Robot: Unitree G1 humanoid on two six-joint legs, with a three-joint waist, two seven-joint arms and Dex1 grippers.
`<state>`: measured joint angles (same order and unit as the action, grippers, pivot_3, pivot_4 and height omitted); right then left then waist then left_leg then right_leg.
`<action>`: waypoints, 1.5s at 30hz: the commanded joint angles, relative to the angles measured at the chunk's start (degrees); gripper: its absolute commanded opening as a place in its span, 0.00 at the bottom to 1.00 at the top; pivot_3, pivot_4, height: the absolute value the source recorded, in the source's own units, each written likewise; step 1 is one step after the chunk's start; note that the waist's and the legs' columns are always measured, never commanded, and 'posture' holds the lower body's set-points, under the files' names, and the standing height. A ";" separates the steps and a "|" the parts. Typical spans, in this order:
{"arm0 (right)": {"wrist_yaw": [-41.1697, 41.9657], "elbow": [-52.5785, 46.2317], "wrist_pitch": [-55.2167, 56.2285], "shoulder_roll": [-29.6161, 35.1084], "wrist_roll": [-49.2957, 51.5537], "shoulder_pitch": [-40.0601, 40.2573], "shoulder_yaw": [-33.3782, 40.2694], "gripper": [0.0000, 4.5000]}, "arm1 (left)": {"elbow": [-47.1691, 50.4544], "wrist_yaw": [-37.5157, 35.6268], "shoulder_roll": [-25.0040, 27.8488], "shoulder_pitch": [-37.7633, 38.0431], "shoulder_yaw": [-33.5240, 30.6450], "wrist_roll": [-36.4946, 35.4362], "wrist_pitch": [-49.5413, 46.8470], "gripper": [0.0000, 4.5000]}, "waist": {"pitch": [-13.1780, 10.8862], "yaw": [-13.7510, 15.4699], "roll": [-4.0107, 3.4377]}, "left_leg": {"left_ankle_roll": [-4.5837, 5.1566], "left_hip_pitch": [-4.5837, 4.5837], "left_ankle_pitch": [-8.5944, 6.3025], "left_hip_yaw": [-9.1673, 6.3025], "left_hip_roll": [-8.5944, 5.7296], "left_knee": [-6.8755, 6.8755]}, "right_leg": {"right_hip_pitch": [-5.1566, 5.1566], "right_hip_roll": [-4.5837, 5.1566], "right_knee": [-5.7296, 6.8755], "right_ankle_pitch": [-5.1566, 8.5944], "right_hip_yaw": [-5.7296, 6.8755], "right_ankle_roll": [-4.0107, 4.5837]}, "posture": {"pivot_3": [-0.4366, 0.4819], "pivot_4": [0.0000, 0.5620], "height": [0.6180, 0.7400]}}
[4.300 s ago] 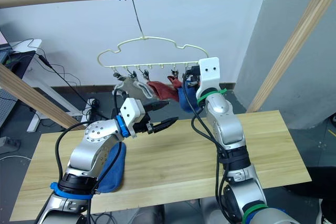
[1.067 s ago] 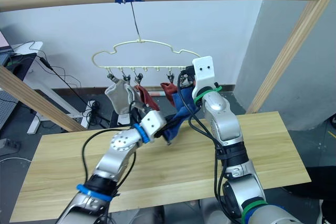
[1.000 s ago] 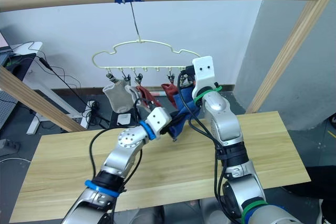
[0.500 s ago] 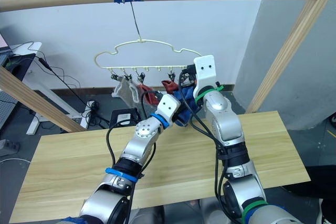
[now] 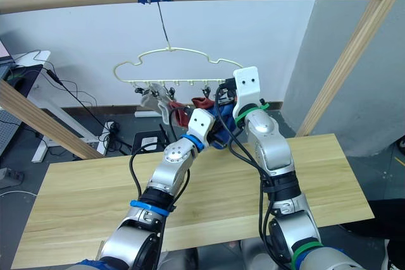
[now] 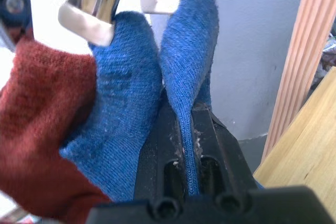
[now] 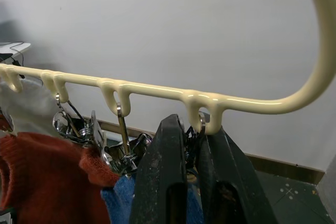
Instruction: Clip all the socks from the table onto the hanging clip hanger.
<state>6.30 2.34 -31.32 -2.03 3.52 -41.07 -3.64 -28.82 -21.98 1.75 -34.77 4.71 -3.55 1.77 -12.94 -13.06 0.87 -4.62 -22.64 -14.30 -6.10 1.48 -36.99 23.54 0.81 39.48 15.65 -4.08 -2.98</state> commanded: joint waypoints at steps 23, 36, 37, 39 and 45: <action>2.16 -14.29 -5.37 1.42 3.67 3.55 0.87 0.99 | 3.21 0.69 -3.00 -3.75 -2.07 -3.68 -2.56 0.00 | 0.00 0.01 0.00 | -0.01 -0.07 0.00 -0.03 -0.02 -0.01 | 0.00 0.02 -0.07 0.00 0.02 -0.01 | 0.18 0.29 0.91; 18.58 -29.56 -13.77 20.82 11.22 12.11 0.60 1.00 | 12.51 -15.60 5.35 4.89 4.33 -4.42 -8.13 0.62 | 0.00 -0.56 0.00 | 0.00 -0.03 0.00 -0.02 -0.01 0.01 | -0.01 -0.01 -0.08 0.00 0.01 -0.02 | 0.19 0.29 0.91; 19.38 -29.42 -13.54 21.97 11.36 12.33 0.65 1.00 | 13.72 -16.84 6.30 5.77 4.63 -4.52 -8.76 0.69 | 0.00 -0.56 0.00 | 0.00 -0.03 0.00 -0.02 -0.02 0.01 | -0.02 -0.01 -0.07 0.00 0.01 -0.02 | 0.19 0.29 0.91; 20.95 -29.13 -12.97 24.18 11.71 12.75 0.72 1.00 | 16.59 -18.57 7.97 7.50 4.53 -5.21 -10.19 0.83 | 0.00 -0.59 0.00 | 0.00 0.00 0.00 -0.02 -0.02 -0.01 | -0.04 -0.01 -0.07 0.00 0.00 -0.02 | 0.20 0.28 0.91; 26.86 -28.97 -10.32 30.29 12.88 13.98 0.77 1.00 | 28.41 -26.51 17.80 14.05 2.71 -8.58 -14.16 1.00 | 0.00 -0.56 0.00 | 0.01 0.03 0.01 -0.01 -0.01 -0.01 | -0.06 -0.02 -0.08 0.01 -0.01 -0.03 | 0.22 0.27 0.91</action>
<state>31.35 -24.78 -43.56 27.16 15.42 -27.25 -3.58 -4.76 -46.37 17.88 -21.55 9.11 -10.32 -11.79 -12.93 -13.61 0.87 -4.61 -22.59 -14.29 -6.10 1.49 -36.99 23.47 0.78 39.41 15.66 -4.10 -3.01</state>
